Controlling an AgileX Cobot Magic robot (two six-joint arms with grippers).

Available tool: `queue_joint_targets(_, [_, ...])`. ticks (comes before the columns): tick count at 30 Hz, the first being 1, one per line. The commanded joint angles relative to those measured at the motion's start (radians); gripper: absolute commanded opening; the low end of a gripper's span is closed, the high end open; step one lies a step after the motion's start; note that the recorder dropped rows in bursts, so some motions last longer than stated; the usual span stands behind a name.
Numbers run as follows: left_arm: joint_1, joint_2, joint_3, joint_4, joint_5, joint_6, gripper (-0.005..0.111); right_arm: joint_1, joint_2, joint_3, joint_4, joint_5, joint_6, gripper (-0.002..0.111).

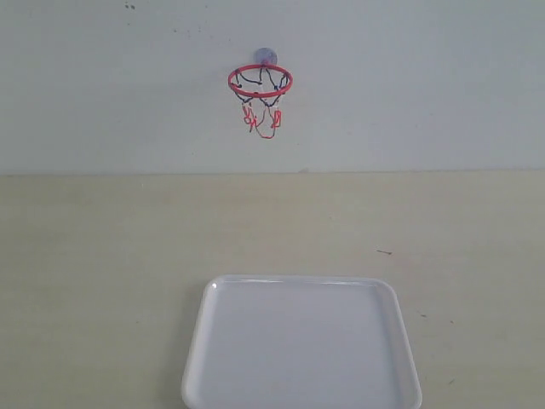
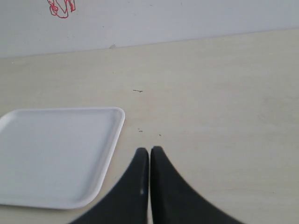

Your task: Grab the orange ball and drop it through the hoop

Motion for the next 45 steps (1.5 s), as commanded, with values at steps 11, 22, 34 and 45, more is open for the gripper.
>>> queue_joint_targets(11, [0.039,-0.071,0.154,0.508,-0.025,-0.666,0.004,0.002,-0.004,-0.001,-0.008,-0.009,-0.003,0.0])
queue_joint_targets(22, [0.039,-0.071,0.161,0.554,0.211,-0.662,0.004,0.002,-0.004,-0.001,-0.008,-0.009,-0.003,0.0])
queue_joint_targets(34, [-0.03,-0.071,0.161,0.555,0.21,-0.635,0.004,0.002,-0.004,-0.001,-0.008,-0.009,-0.003,0.0])
queue_joint_targets(45, [-0.068,-0.071,0.161,0.553,0.207,-0.628,0.004,0.002,-0.004,-0.001,-0.008,-0.009,-0.003,0.0])
